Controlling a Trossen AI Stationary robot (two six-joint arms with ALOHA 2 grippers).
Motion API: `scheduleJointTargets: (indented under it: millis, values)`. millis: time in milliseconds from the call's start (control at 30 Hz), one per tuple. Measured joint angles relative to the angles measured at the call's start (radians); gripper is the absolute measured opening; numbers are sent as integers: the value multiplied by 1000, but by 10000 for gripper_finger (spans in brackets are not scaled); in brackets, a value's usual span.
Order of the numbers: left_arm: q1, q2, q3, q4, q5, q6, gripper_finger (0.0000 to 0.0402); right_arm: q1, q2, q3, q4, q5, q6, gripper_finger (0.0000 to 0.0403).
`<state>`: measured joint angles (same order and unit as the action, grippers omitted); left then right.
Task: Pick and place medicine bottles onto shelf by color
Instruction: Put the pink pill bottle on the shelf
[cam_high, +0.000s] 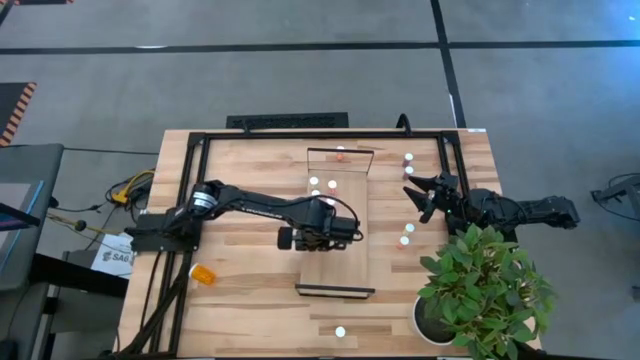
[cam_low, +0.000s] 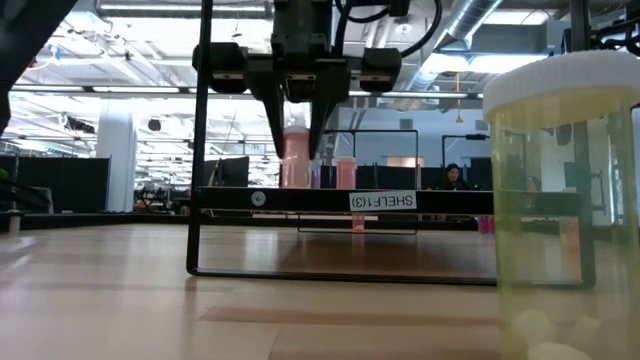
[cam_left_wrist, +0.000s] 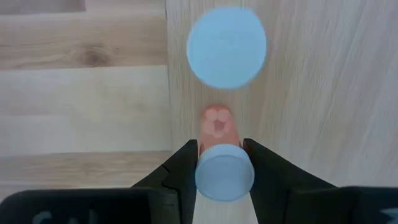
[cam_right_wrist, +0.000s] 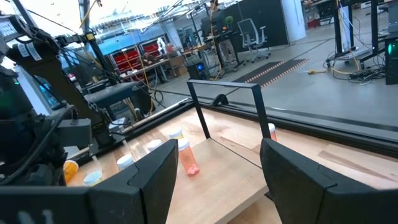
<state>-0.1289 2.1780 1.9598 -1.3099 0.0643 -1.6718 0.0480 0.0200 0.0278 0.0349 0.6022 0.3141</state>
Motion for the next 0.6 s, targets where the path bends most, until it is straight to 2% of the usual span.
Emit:
scheduleJointTargets:
  millis: [267,600]
  values:
    - [7,1,0,0,-7,7,109,0,0,0,2,0,0,251]
    - [7,3,33,-7,18,25,158,0,0,0,2,0,0,251]
